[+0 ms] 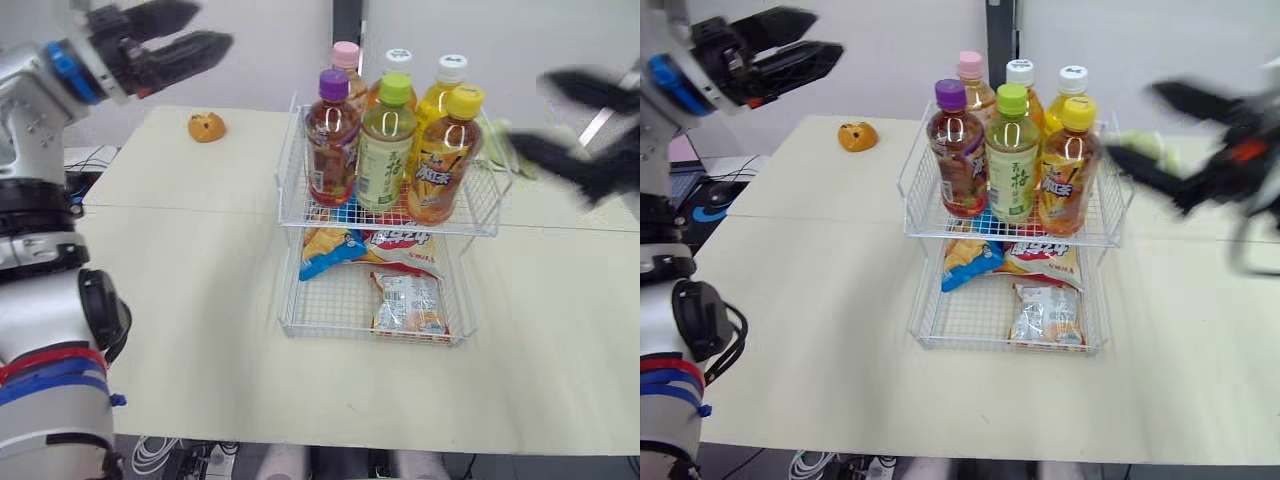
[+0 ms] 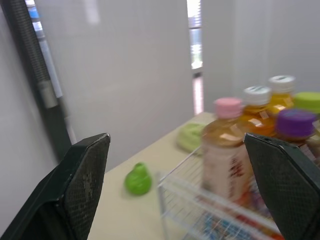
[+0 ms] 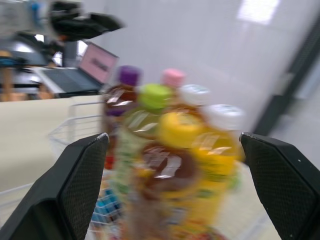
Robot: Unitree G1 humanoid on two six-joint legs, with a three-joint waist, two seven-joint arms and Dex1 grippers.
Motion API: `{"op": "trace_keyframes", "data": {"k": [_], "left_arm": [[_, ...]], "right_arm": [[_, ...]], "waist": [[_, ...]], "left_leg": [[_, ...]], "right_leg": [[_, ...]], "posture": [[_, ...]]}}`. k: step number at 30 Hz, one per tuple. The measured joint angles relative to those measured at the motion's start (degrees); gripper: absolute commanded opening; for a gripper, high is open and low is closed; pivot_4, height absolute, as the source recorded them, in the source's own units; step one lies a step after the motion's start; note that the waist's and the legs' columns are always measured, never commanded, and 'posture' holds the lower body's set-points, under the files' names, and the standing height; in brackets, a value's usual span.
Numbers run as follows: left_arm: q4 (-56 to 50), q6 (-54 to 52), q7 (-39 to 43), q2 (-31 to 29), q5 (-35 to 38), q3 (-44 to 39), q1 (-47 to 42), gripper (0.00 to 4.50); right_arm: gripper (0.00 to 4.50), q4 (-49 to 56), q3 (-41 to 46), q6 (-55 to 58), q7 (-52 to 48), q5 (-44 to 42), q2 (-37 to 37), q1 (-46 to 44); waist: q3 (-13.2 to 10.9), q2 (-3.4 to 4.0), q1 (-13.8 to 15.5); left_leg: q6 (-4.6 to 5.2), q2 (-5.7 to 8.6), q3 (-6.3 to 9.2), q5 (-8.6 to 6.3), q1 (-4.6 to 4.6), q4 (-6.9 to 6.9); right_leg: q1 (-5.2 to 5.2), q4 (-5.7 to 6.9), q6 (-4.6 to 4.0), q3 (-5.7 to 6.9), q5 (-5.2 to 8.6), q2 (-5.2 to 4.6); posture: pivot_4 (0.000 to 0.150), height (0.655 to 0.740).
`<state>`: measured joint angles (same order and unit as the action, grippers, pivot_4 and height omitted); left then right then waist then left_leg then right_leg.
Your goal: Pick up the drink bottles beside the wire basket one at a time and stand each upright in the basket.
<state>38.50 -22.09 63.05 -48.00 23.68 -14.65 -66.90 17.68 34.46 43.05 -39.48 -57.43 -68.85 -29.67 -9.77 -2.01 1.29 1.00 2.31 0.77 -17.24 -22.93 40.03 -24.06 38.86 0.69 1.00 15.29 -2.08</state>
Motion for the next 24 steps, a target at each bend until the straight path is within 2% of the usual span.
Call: {"op": "trace_keyframes", "data": {"k": [5, 9, 12, 16, 24], "left_arm": [[4.9, 12.0, -7.5, 0.9, -3.3, -2.8, 10.9, 4.43], [5.6, 21.4, -14.7, 4.2, -6.2, -4.5, 23.2, 4.43], [5.9, 25.3, -19.7, 7.5, -8.4, -4.3, 30.2, 4.43], [5.7, 28.1, -26.1, 10.7, -10.3, -3.6, 35.3, 4.43], [2.1, 28.8, -28.6, 11.3, -10.5, -3.6, 35.8, 4.43]], "right_arm": [[4.50, -11.9, 1.4, -9.6, -6.9, 12.5, 2.2, 10.3], [4.50, -26.1, 1.1, -26.6, -3.9, 27.3, 9.9, 16.9], [4.50, -33.2, -0.5, -34.3, -0.8, 32.8, 16.2, 18.4], [4.50, -37.9, -3.1, -40.0, 2.1, 36.5, 23.1, 19.7], [4.50, -37.8, -5.9, -42.2, 3.3, 37.5, 28.1, 20.0]], "waist": [[0.1, -0.12, 0.0], [0.1, -0.08, 0.0], [0.1, -0.07, -0.1], [0.1, -0.05, -0.2], [0.2, 0.12, -0.3]], "left_leg": [[0.25, 0.01, -0.20, -0.08, 0.01, 0.14], [0.06, 0.00, -0.27, 0.04, 0.07, 0.06], [0.05, -0.01, -0.33, 0.05, 0.09, 0.01], [0.04, -0.03, -0.34, 0.05, 0.08, -0.02], [0.04, -0.02, -0.33, 0.04, 0.11, -0.02]], "right_leg": [[-0.01, 0.09, 0.18, -0.22, -0.12, -0.05], [-0.05, 0.12, 0.19, -0.28, -0.13, -0.06], [-0.10, 0.13, 0.19, -0.33, -0.13, -0.06], [-0.13, 0.16, 0.18, -0.33, -0.13, -0.05], [-0.08, 0.14, 0.18, -0.33, -0.14, -0.07]], "posture": [[0.150, 0.7400], [0.150, 0.7400], [0.150, 0.7400], [0.150, 0.7400], [0.150, 0.7400]]}}
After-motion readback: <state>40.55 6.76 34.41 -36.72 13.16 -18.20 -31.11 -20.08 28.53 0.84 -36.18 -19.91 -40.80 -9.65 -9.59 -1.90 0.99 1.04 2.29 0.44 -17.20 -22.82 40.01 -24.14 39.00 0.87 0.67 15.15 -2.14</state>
